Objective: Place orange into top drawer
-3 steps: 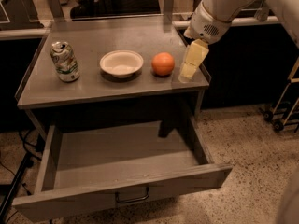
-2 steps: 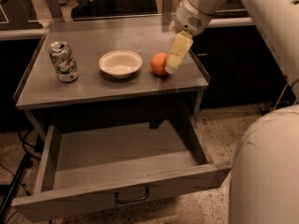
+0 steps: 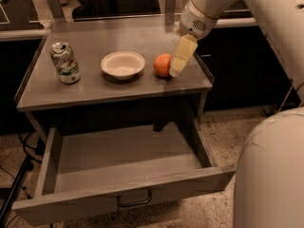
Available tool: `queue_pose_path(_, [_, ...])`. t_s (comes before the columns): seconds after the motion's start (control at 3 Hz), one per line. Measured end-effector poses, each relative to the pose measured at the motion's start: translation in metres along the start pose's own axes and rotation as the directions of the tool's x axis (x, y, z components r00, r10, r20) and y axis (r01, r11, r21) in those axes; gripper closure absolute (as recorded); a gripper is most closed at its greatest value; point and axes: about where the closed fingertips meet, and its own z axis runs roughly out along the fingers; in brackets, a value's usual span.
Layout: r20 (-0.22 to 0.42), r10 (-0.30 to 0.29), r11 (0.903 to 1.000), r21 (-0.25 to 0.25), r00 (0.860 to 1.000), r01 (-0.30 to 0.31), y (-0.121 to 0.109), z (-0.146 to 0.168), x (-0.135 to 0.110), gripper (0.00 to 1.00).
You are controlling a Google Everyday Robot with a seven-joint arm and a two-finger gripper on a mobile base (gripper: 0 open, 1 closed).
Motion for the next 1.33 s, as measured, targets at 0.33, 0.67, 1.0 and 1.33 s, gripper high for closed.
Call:
queue_pose_path(0.33, [0.006,0.002,0.9999,-0.016,1.0,-0.002,-0.011,0.015,-0.004,0.0])
queue_pose_path(0.67, [0.011,0.009,0.9996,-0.028,1.0,-0.009,-0.022,0.028,-0.006,0.0])
queue_pose_path(1.0, [0.016,0.026,0.9989,-0.038,1.0,-0.026,-0.032,0.039,-0.003,0.0])
queue_pose_path(1.33, [0.021,0.05,0.9975,-0.051,0.999,-0.049,-0.038,0.051,0.001,0.0])
